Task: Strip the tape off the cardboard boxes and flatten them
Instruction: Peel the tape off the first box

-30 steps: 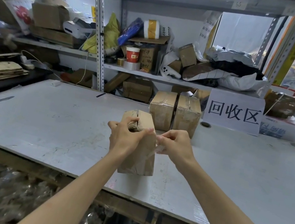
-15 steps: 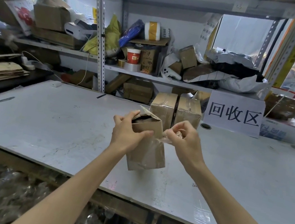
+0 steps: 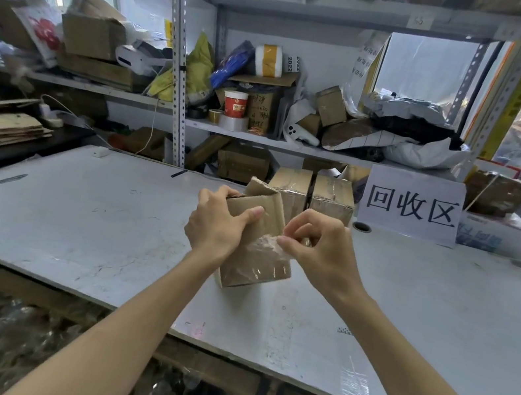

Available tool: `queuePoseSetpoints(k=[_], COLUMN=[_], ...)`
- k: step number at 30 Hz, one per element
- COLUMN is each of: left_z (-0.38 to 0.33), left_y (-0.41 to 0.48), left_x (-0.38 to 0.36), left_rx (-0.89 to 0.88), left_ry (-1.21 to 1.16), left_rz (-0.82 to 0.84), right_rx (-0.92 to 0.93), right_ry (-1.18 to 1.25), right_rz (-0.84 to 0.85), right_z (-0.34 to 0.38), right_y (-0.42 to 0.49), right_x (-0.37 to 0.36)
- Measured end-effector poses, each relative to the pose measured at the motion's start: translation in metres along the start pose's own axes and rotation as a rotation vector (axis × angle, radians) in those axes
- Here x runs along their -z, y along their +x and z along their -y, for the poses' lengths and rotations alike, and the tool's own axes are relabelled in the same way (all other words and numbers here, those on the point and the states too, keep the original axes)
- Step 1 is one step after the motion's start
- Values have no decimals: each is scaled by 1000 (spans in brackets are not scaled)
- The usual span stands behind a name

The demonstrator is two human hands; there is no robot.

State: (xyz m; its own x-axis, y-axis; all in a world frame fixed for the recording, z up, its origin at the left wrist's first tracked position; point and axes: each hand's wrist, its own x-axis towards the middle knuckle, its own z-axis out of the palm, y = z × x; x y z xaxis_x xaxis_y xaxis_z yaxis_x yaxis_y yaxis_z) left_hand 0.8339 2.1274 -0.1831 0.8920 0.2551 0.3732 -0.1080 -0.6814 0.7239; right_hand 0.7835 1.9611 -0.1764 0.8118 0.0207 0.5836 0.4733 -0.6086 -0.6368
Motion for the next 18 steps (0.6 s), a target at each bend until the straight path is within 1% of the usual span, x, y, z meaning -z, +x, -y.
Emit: queuePoseSetpoints(k=[3, 6, 8, 10, 11, 12, 14, 16, 18], left_z=[0, -4, -6, -8, -8, -9, -11, -12, -11], left_y=[7, 6, 5, 7, 8, 9, 12, 18, 23], left_x=[3, 2, 1, 2, 3, 3, 5, 7, 10], left_rx=[28, -6, -18, -5, 3, 4, -9, -2, 36], left_ry=[-21, -9, 11, 29, 34, 38, 40, -9, -72], left_rz=[45, 107, 114, 114, 115, 120, 152, 214, 256], right_rx=[3, -101, -153, -98, -56, -38, -75, -114, -151], right_ry=[6, 47, 109, 70, 61, 105, 216, 245, 277], right_rz=[48, 65, 139, 216, 216, 195, 141, 86, 80], right_z=[1, -1, -1, 1, 2, 3, 4, 4, 5], right_y=[-1, 7, 11, 10, 8, 7, 9, 17, 26], right_x=[2, 7, 9, 7, 5, 5, 7, 10, 16])
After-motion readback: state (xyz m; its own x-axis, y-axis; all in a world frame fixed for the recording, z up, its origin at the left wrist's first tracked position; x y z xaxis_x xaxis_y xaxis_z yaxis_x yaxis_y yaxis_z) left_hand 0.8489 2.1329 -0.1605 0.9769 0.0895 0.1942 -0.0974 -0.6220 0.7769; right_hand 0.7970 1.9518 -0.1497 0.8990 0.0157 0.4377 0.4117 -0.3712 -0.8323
